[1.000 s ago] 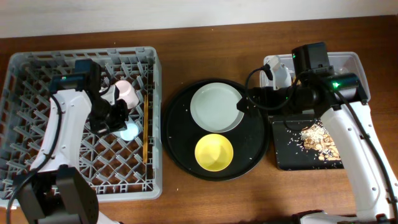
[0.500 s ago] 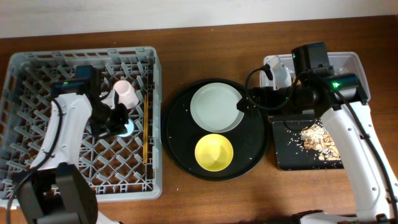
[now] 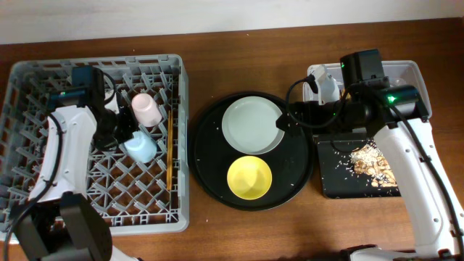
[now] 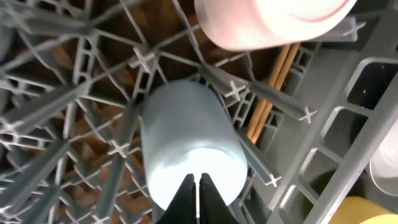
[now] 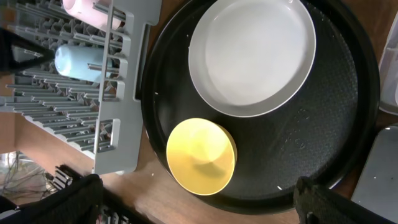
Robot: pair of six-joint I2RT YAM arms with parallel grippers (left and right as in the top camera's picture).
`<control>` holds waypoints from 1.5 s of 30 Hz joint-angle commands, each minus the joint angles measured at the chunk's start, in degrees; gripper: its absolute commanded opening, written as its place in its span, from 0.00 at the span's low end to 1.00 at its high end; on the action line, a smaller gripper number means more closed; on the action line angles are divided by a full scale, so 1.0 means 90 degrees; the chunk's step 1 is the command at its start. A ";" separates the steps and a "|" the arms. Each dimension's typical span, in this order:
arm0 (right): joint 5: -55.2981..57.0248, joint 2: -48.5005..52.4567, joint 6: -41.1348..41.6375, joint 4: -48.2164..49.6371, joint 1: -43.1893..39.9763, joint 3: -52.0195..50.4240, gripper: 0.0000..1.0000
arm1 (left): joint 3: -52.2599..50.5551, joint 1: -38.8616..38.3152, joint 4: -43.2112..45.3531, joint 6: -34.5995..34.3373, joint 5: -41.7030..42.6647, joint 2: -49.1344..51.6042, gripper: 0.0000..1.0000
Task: Sort waste into correct bins and load items into the dishwasher rack
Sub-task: 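Move the left gripper right over the yellow bowl on the round tray, then lower the left gripper and grasp the rim of the yellow bowl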
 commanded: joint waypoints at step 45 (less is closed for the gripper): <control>0.0816 0.0019 0.0335 -0.0454 -0.2509 0.0279 0.99 | 0.0010 -0.6207 0.0464 -0.1236 -0.0583 -0.0085 0.29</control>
